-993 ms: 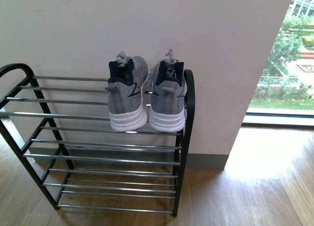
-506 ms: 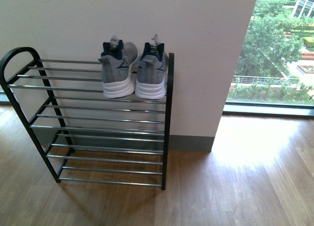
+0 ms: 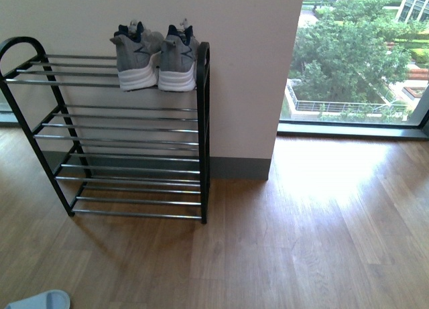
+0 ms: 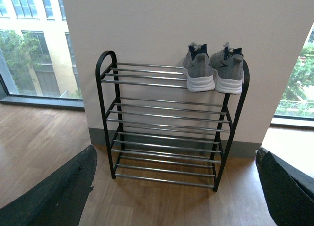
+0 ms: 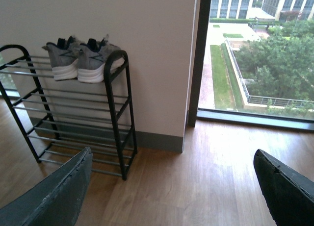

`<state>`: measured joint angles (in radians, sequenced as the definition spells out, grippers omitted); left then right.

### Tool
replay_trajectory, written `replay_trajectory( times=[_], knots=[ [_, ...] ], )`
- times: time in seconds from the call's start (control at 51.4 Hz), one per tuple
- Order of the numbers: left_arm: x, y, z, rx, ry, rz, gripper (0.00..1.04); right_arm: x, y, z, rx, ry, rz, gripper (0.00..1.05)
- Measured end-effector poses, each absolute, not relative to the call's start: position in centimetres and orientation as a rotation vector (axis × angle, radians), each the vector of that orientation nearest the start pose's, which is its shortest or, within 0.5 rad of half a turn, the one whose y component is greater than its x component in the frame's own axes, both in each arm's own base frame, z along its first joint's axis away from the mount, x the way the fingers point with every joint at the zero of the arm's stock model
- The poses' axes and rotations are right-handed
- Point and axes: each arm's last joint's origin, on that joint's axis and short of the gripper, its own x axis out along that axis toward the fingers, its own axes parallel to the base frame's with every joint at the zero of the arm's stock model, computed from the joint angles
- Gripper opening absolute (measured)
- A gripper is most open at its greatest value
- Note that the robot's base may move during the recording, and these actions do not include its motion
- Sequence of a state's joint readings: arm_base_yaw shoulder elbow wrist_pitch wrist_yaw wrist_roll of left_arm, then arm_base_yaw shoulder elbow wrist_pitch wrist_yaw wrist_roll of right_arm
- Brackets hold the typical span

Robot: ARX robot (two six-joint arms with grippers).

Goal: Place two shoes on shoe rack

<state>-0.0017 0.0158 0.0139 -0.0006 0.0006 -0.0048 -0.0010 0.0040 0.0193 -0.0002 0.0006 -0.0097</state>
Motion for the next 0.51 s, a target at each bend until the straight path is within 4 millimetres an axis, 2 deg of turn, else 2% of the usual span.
replay_trajectory(
  times=[0.506],
  knots=[
    [9.78,-0.02,16.70,-0.004,0.002,-0.002,0.95,9.67,-0.01,16.98,-0.009,-0.015,-0.001,0.95]
  ],
)
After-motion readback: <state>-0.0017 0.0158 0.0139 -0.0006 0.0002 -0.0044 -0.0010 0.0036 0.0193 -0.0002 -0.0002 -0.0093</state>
